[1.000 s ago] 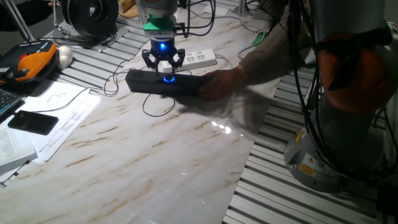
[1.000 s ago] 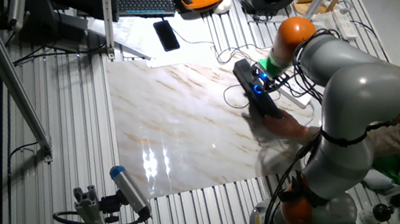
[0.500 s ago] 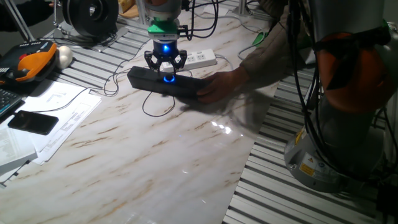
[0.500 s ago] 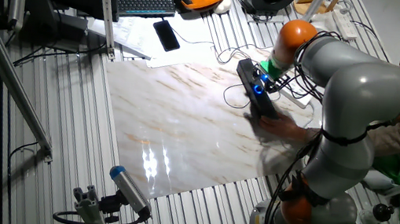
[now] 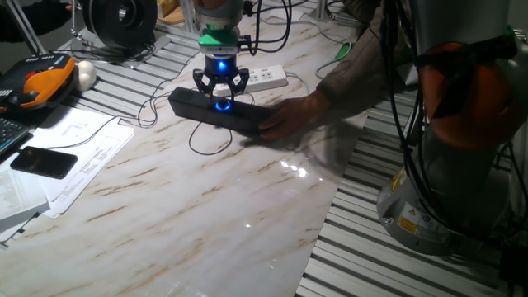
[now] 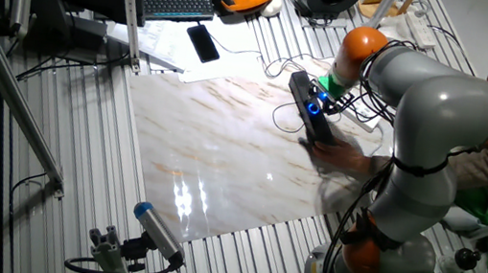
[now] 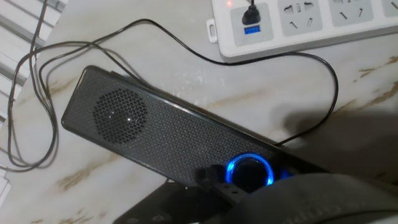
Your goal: Turn the knob to decrease the volume of the speaker
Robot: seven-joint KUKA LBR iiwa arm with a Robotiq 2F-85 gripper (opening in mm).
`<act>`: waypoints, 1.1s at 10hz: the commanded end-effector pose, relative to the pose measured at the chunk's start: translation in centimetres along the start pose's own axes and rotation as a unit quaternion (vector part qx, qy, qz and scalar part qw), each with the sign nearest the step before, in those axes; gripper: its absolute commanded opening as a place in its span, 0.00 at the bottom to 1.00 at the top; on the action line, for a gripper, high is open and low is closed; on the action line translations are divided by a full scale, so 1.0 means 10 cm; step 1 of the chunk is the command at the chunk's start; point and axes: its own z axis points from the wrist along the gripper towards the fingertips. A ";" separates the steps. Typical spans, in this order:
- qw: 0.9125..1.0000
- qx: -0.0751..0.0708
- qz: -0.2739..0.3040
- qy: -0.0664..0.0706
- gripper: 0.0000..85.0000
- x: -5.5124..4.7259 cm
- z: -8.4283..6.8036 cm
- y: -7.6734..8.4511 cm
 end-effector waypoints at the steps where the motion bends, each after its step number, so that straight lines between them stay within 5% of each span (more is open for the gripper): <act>1: 1.000 0.000 -0.001 0.001 0.60 0.01 0.01 0.00; 4: 1.000 -0.003 -0.006 -0.001 0.60 0.03 0.06 0.01; 5: 1.000 -0.004 -0.008 -0.002 0.40 0.02 0.06 0.02; 10: 1.000 -0.005 -0.024 0.004 0.40 0.02 0.06 0.02; 11: 1.000 -0.006 -0.028 0.006 0.20 0.03 0.06 0.02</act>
